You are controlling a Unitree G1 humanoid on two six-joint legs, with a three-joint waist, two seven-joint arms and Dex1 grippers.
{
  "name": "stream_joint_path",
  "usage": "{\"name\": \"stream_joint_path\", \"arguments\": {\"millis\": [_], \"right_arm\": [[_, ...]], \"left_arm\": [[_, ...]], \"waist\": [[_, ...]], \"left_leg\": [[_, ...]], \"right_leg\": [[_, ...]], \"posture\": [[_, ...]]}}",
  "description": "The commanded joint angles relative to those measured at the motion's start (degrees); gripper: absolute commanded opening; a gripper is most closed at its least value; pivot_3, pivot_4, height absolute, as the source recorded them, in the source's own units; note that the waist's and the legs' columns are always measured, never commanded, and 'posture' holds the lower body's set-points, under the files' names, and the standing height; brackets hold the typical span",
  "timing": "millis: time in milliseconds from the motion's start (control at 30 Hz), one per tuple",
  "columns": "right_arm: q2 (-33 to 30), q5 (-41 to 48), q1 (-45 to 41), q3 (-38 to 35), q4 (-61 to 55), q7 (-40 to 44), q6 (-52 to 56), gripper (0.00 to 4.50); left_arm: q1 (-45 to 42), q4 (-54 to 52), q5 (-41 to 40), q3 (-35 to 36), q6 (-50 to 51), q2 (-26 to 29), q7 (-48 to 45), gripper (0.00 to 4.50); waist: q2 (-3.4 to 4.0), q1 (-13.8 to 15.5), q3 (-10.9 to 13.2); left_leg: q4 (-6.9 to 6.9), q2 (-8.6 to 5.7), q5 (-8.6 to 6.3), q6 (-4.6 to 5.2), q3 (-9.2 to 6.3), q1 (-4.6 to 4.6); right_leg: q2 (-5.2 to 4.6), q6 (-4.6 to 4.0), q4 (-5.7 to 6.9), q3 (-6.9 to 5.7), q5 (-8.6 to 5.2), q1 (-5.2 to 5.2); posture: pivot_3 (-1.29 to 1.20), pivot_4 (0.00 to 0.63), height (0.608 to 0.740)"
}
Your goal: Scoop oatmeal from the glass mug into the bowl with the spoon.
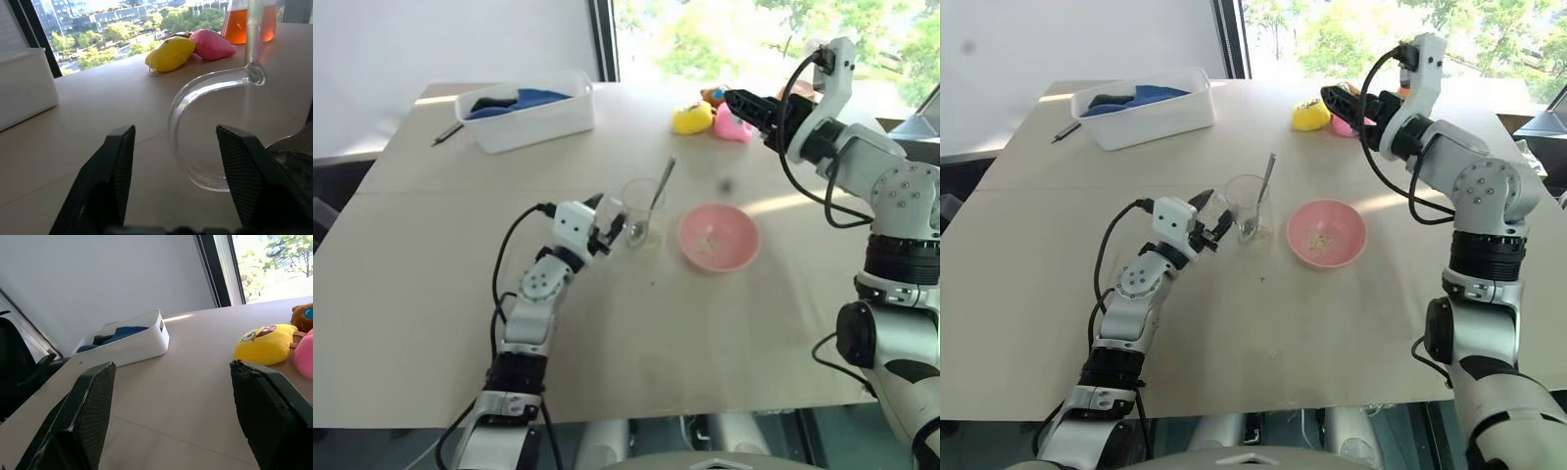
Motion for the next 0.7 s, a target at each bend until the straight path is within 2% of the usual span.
{"name": "stream_joint_path", "arguments": {"millis": [33,133,333,400,467,533,700], "right_arm": [[-0.9,0.3,0.3,-0.9,-3.4,1.2,-0.2,3.77],[-1.8,0.3,2.4,-0.9,-5.7,2.9,-0.6,3.77],[-7.3,-5.4,16.4,1.2,-14.6,10.0,-8.0,3.77],[-6.9,-6.2,21.2,0.4,-18.3,11.1,-11.5,3.77],[-5.4,-2.5,26.0,-2.9,-21.9,11.5,-11.9,3.77],[-6.5,-0.1,33.5,-5.0,-25.6,16.7,-13.3,3.77],[-11.3,-7.3,53.0,-3.1,-26.1,32.7,-26.4,3.77]], "left_arm": [[1.7,-4.7,-0.6,1.3,0.7,1.1,-0.1,2.74],[4.2,-9.8,-1.5,1.8,2.5,2.4,-0.8,2.74],[13.0,-27.2,-4.2,3.3,8.4,5.6,-1.8,2.74],[16.4,-32.1,-5.4,4.1,10.9,5.8,-1.3,2.74],[20.7,-36.8,-7.2,5.0,13.1,5.1,-0.6,2.74],[26.5,-40.7,-6.7,5.2,13.6,4.7,0.1,2.74],[38.6,-43.0,-9.0,5.7,14.9,2.5,0.4,2.74]], "waist": [[0.0,0.0,0.0],[0.0,0.0,0.0],[0.0,0.2,0.0],[0.0,0.0,0.0],[0.0,-0.2,0.0],[0.01,-0.2,0.0],[0.02,0.2,0.0]], "left_leg": [[0.0,0.0,0.0,0.0,0.01,0.0],[-0.02,0.01,0.0,0.0,-0.02,-0.03],[-0.03,0.01,-0.02,0.03,-0.14,-0.09],[-0.02,-0.02,-0.08,0.13,-0.09,-0.07],[-0.02,-0.01,-0.11,0.18,-0.05,0.05],[-0.02,0.06,-0.12,0.21,-0.14,0.09],[-0.06,0.0,-0.16,0.26,-0.27,0.23]], "right_leg": [[-0.01,0.0,-0.01,0.01,0.0,0.0],[-0.02,0.0,-0.03,0.0,0.0,0.0],[-0.23,0.0,-0.11,0.05,0.0,0.02],[-0.31,0.0,-0.08,0.08,0.0,0.02],[-0.29,0.01,0.0,0.15,0.0,0.04],[-0.18,0.0,0.0,0.13,0.0,0.07],[-0.02,0.0,-0.24,0.05,-0.02,0.35]], "posture": [[0.0,0.15,0.74],[0.0,0.15,0.74],[0.0,0.15,0.74],[0.0,0.15,0.74],[0.0,0.15,0.74],[0.0,0.15,0.74],[0.0,0.15,0.74]]}}
